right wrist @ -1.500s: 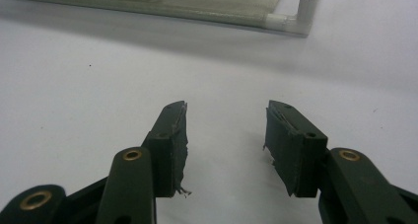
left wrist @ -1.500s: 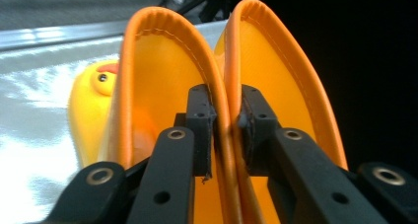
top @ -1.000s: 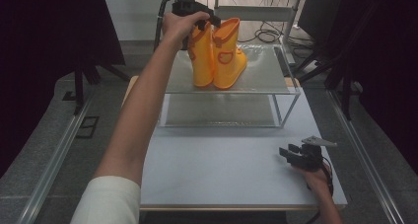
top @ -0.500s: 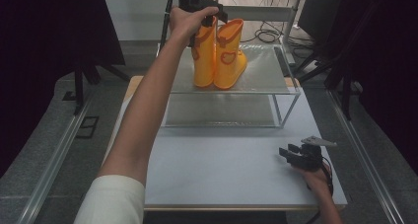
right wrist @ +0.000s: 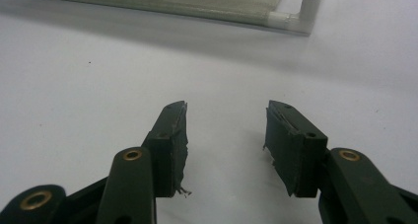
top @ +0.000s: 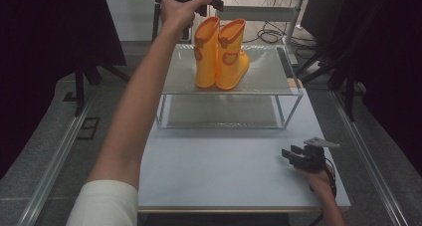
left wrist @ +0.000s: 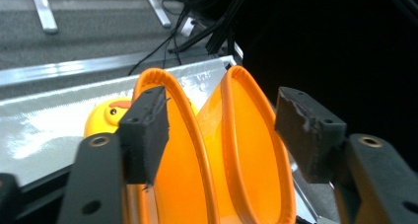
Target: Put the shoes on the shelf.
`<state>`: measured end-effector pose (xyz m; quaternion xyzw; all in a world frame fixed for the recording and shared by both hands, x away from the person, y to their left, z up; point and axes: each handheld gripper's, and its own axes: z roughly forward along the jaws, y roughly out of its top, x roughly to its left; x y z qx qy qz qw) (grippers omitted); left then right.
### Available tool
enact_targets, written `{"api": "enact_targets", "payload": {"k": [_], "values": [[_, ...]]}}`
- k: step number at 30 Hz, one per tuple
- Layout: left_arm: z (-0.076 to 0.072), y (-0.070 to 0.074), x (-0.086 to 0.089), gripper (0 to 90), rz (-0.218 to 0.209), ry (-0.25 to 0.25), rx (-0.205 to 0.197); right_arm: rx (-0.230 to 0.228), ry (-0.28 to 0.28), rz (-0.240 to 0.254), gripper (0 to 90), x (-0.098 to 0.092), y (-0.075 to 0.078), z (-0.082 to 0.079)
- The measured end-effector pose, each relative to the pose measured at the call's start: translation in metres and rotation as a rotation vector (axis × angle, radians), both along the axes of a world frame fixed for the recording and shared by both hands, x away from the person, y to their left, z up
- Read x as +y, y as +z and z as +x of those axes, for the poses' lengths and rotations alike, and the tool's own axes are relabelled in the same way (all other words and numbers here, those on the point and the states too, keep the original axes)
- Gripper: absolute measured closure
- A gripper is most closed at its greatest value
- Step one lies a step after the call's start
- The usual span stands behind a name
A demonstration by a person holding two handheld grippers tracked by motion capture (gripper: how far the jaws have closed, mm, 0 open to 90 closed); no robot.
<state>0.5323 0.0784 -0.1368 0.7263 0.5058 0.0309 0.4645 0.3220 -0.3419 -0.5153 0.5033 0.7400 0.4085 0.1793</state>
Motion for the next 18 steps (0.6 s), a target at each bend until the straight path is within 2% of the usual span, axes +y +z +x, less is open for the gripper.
{"api": "enact_targets", "payload": {"k": [2, 7, 11, 18], "values": [[-0.005, 0.004, 0.005, 45.8, -0.007, -0.004, -0.021, 0.002, -0.001, 0.001, 50.2, 0.0, 0.0, 0.0], [-0.015, 0.009, 0.014, 62.9, 0.026, -0.038, -0.038, 0.002, -0.002, 0.001, 50.2, 0.0, 0.0, 0.0], [-0.025, 0.013, 0.021, 70.8, 0.051, -0.07, -0.051, 0.0, -0.005, 0.0, 50.2, 0.0, 0.0, 0.0], [-0.042, 0.011, 0.035, 83.0, 0.045, -0.098, -0.077, -0.003, -0.007, -0.003, 50.1, 0.0, 0.0, 0.0]]}}
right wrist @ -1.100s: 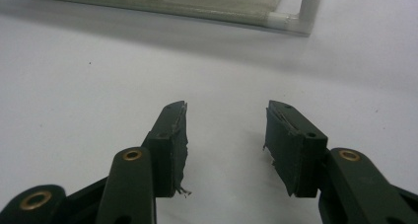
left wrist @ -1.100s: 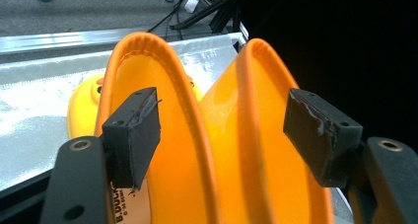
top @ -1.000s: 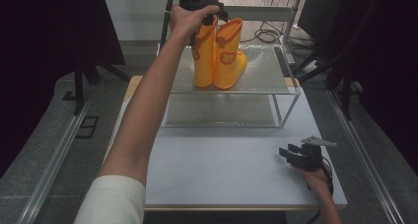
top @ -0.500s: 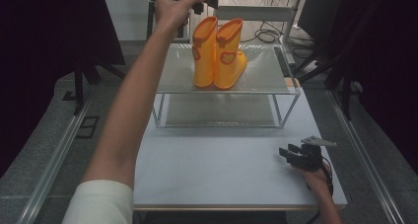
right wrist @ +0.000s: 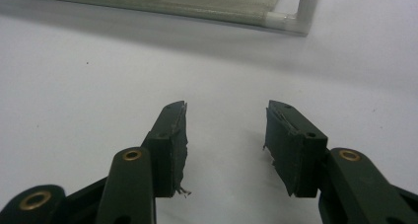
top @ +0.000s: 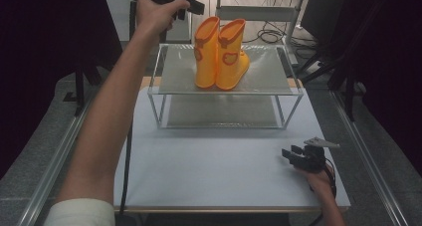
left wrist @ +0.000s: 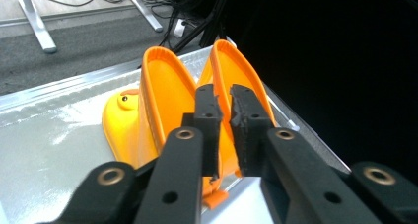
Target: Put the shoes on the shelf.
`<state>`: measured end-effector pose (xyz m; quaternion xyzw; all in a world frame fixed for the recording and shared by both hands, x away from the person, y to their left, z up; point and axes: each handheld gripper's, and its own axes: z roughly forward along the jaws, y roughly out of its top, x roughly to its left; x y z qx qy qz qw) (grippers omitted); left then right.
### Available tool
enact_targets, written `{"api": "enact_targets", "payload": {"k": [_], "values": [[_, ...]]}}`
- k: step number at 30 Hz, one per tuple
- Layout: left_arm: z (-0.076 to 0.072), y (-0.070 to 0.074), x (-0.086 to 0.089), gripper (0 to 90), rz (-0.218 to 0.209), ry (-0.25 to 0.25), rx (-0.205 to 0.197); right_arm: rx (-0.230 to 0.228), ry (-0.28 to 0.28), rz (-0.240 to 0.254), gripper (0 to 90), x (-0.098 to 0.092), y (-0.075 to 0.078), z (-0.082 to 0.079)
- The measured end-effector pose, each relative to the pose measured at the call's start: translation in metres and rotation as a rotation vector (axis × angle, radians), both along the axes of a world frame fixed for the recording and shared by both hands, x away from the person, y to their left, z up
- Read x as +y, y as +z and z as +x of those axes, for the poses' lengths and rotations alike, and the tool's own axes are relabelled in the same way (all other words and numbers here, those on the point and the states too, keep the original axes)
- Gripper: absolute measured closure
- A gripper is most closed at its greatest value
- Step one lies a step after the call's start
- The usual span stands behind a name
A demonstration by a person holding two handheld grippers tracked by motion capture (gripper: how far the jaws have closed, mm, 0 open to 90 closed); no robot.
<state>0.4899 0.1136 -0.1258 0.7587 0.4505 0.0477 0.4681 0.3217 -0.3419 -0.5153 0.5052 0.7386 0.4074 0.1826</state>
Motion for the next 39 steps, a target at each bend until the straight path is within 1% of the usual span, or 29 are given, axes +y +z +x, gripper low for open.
{"api": "enact_targets", "payload": {"k": [2, 7, 16, 22, 25, 30, 39], "values": [[-0.004, -0.003, 0.005, 85.2, 0.008, -0.002, -0.003, 0.0, -0.001, 0.0, 50.1, 0.0, 0.0, 0.0], [-0.013, -0.009, 0.021, 88.3, 0.009, -0.005, -0.012, 0.001, -0.004, 0.001, 50.2, 0.0, 0.0, 0.0], [-0.026, -0.027, 0.043, 89.4, 0.015, 0.0, -0.015, 0.002, -0.009, -0.003, 50.1, 0.0, 0.0, 0.0], [-0.031, -0.04, 0.056, 89.5, 0.032, 0.001, -0.011, 0.004, -0.012, -0.002, 50.2, 0.0, 0.0, 0.0], [-0.031, -0.052, 0.062, 89.4, 0.035, 0.003, 0.006, 0.005, -0.012, -0.003, 50.2, 0.0, 0.0, 0.0], [-0.028, -0.076, 0.067, 89.4, 0.037, 0.002, 0.042, 0.005, -0.011, -0.006, 50.2, 0.0, 0.0, 0.0], [-0.021, -0.119, 0.07, 89.5, 0.078, 0.005, 0.102, 0.012, -0.01, -0.009, 50.1, 0.0, 0.0, 0.001]]}}
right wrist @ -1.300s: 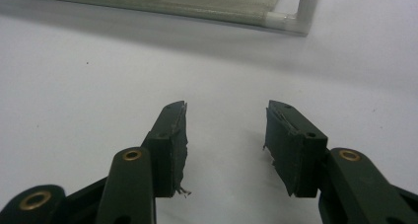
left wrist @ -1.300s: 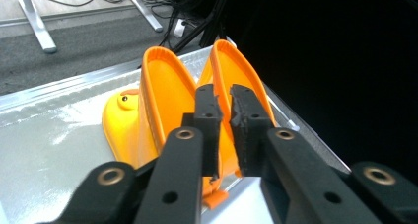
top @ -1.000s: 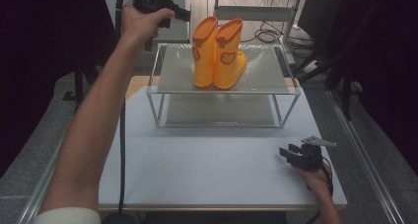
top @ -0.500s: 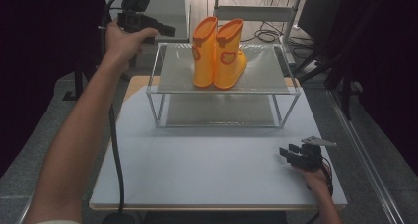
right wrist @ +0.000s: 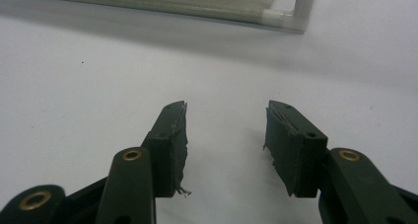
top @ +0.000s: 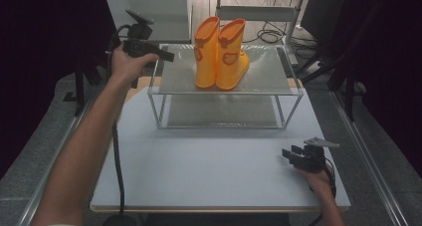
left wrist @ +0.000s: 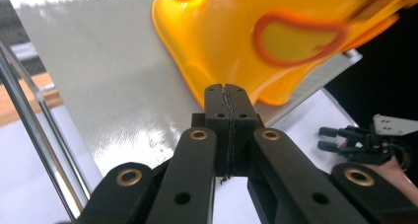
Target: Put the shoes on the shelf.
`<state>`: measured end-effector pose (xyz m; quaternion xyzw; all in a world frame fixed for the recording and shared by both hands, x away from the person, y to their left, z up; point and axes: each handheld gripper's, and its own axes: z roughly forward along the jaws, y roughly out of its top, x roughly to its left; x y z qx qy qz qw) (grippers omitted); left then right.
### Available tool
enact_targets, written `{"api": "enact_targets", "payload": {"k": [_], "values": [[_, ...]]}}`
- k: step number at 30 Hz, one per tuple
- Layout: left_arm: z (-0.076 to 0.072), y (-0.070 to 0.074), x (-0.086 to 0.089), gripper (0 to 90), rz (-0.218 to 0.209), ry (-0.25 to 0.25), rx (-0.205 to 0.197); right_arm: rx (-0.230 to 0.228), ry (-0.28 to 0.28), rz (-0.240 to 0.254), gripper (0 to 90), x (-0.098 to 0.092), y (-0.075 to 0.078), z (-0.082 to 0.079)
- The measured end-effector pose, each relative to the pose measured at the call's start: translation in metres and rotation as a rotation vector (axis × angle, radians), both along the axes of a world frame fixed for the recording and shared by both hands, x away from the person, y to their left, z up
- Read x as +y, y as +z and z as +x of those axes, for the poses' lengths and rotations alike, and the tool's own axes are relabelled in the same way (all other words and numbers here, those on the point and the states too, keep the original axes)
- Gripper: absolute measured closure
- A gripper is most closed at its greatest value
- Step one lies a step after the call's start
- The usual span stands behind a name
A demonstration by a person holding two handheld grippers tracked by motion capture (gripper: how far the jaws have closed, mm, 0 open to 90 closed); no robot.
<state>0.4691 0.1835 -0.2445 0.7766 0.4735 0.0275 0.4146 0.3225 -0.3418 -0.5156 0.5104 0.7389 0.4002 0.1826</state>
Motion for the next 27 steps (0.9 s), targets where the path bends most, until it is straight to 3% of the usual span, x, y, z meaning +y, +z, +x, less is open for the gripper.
{"api": "enact_targets", "payload": {"k": [7, 14, 22, 27], "values": [[0.009, -0.046, -0.007, 89.5, 0.04, -0.009, 0.067, 0.0, 0.001, 0.0, 50.1, 0.001, 0.0, 0.0], [0.021, -0.084, -0.031, 89.5, 0.074, -0.032, 0.127, -0.002, 0.0, 0.0, 50.1, 0.001, 0.0, 0.0], [0.025, -0.09, -0.052, 89.5, 0.044, -0.055, 0.122, -0.001, 0.002, 0.002, 50.1, 0.0, 0.0, 0.0], [0.025, -0.088, -0.059, 89.5, 0.055, -0.061, 0.113, -0.004, 0.002, 0.001, 50.1, 0.001, 0.0, 0.0]]}}
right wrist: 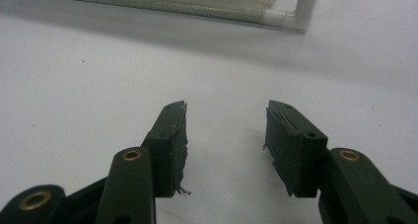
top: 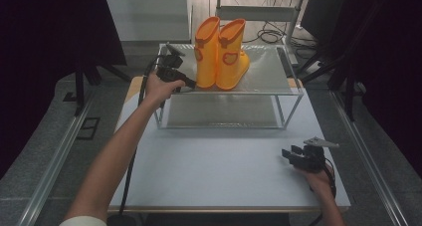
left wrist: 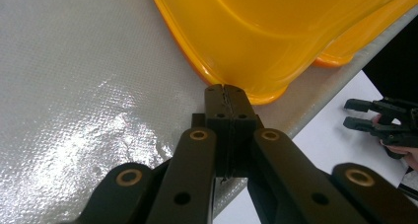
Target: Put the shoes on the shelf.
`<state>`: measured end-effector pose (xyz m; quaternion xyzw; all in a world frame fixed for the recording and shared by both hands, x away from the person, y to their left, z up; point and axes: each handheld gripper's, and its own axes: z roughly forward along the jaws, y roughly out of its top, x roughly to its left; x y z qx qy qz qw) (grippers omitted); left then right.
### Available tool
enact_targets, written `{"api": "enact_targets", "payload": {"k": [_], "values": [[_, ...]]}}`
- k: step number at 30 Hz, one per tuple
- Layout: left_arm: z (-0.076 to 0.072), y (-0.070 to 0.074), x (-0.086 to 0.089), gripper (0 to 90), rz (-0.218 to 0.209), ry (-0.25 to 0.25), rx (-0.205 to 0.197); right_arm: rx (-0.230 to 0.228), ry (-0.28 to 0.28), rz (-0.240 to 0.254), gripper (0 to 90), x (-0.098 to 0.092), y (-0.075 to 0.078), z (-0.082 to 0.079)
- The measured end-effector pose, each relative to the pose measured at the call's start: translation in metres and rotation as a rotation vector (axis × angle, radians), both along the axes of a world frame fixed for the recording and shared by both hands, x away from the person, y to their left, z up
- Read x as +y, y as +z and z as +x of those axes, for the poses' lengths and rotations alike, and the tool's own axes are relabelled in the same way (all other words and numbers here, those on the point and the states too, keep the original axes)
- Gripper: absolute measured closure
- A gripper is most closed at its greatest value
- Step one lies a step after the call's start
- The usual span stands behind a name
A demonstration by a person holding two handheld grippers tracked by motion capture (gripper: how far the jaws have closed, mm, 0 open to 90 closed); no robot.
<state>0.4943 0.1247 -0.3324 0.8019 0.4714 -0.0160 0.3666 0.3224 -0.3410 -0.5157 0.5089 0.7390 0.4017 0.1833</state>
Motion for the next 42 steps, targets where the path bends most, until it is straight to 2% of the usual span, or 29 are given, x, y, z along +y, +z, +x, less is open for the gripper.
{"api": "enact_targets", "payload": {"k": [14, 23, 29, 31, 34, 36, 42], "values": [[-0.001, 0.004, -0.005, 89.6, 0.005, -0.026, -0.027, 0.003, 0.001, -0.002, 50.1, 0.0, -0.001, 0.001], [-0.003, 0.005, -0.023, 89.5, -0.008, -0.074, -0.028, 0.004, 0.004, -0.002, 50.1, 0.0, -0.001, 0.001], [-0.003, 0.006, -0.028, 89.5, -0.006, -0.088, -0.028, 0.008, 0.005, -0.001, 50.1, 0.0, -0.001, 0.001], [-0.003, 0.007, -0.03, 89.5, -0.026, -0.101, -0.026, 0.009, 0.005, -0.001, 50.1, 0.0, -0.001, 0.001], [-0.004, 0.01, -0.036, 89.5, -0.011, -0.116, -0.031, 0.009, 0.004, 0.0, 50.1, 0.0, -0.001, 0.001], [-0.004, 0.011, -0.038, 89.5, -0.004, -0.113, -0.032, 0.006, 0.004, -0.001, 50.1, 0.0, 0.0, 0.001], [-0.005, 0.01, -0.046, 89.6, -0.025, -0.123, -0.026, 0.008, 0.004, -0.002, 50.1, 0.0, -0.001, 0.001]]}}
